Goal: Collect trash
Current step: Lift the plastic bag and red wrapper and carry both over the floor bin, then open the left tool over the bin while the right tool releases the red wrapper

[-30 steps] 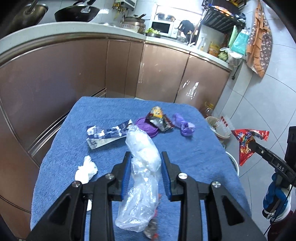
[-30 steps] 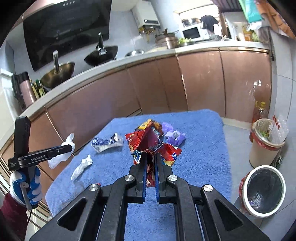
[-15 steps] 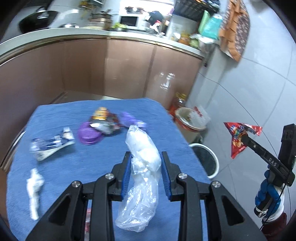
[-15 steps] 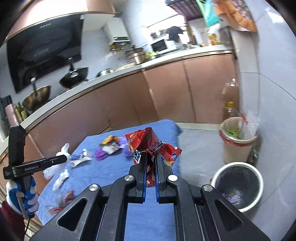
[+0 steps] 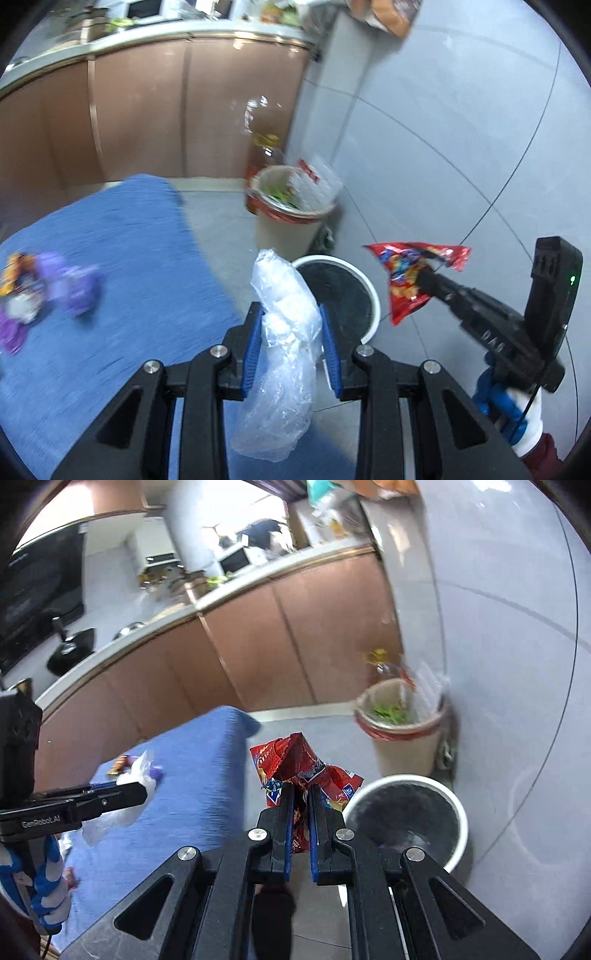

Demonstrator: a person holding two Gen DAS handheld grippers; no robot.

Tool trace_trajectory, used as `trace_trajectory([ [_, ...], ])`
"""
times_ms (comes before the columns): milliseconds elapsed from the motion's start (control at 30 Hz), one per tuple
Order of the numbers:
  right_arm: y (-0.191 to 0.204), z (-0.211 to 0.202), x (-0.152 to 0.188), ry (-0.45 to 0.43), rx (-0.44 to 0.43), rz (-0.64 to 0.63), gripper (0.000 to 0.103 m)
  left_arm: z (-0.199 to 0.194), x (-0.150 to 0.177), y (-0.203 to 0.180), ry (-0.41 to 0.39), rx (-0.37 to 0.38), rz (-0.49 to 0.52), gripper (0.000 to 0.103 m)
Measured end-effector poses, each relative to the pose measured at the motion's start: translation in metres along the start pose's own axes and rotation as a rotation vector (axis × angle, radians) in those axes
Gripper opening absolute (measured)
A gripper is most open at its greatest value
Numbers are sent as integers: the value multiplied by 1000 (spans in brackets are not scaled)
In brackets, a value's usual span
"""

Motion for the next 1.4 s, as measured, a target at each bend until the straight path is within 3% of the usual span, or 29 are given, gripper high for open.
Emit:
trace_trajectory([
  [367,-81,72,10,88,135,71,7,140,-26,-34,156,46,-9,29],
  [700,-116,127,20,180,201,84,12,207,-26,-42,226,39,-62,30],
  [767,-122,136,24,200,227,84,21,215,-26,-40,231,38,-74,32],
  [833,-126,139,27,212,244,87,27,218,-26,-37,228,42,-85,34],
  [933,-127,135,29,210,255,83,38,219,-28,-37,218,56,-96,48],
  [1167,-120,119,34,200,261,82,43,203,-29,-36,201,65,-100,49],
  [1400,-103,96,42,177,240,93,44,160,-31,-23,135,21,-97,49],
])
Point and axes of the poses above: each gripper's, at about its wrist camera, not at the fingertips, and z roughly the way its jaws point, y to its left, x to its underside, the point moved 6 cm from there along z, roughly the way its jaws point, and after that the axes turned 1 degree about -y, right-handed, at the moved point
